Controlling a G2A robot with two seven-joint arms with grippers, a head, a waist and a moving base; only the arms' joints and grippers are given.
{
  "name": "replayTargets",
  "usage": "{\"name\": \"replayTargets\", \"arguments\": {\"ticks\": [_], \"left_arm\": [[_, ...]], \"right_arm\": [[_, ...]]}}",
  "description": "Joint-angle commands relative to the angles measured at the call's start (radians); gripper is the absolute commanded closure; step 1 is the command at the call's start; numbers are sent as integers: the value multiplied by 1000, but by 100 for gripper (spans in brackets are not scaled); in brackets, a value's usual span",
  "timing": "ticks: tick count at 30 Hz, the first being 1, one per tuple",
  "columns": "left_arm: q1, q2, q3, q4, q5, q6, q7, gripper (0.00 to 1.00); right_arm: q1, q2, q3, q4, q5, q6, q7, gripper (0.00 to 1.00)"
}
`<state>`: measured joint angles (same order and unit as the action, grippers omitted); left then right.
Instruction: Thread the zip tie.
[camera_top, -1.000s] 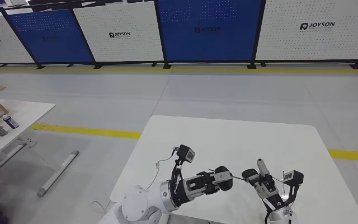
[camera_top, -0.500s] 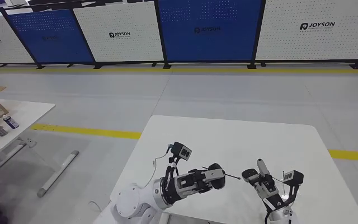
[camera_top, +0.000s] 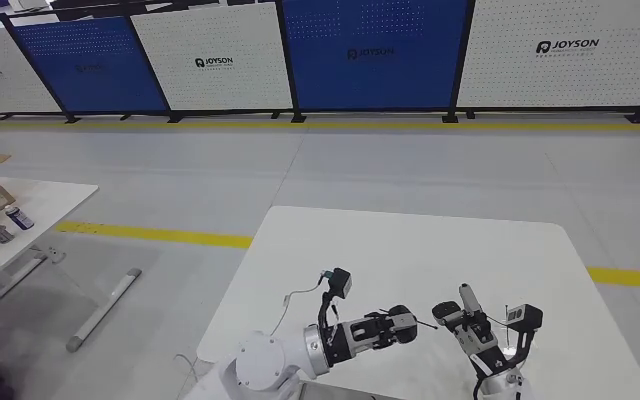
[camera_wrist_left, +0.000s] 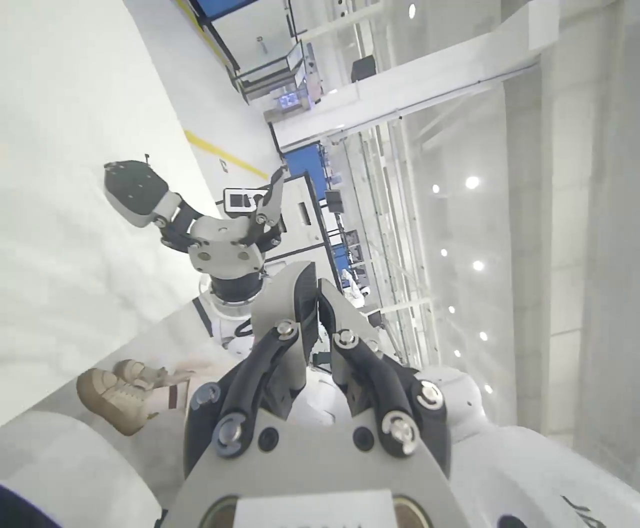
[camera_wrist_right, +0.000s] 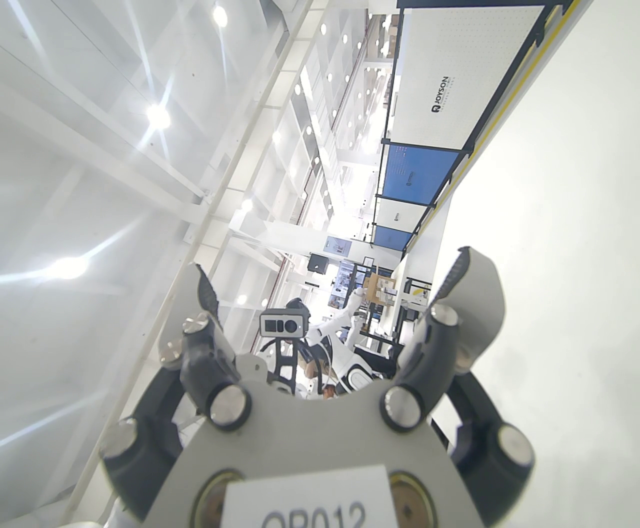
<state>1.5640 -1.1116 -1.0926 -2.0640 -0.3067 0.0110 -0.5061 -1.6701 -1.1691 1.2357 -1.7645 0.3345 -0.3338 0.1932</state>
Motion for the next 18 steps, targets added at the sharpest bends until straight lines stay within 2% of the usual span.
{"name": "replayTargets", "arguments": {"ticks": [1,10,14,18], "left_arm": [[-1,0,2,0,-12,-1,-6,100],[-2,-1,5,5,-10,2,-1,100],[-20,-4,31,55,7,28,30,100],[-31,-9,50,111,10,31,78,100]], "right_arm": [[0,0,0,0,0,0,0,0],[0,0,0,0,0,0,0,0],[0,0,0,0,0,0,0,0],[0,0,0,0,0,0,0,0]]}}
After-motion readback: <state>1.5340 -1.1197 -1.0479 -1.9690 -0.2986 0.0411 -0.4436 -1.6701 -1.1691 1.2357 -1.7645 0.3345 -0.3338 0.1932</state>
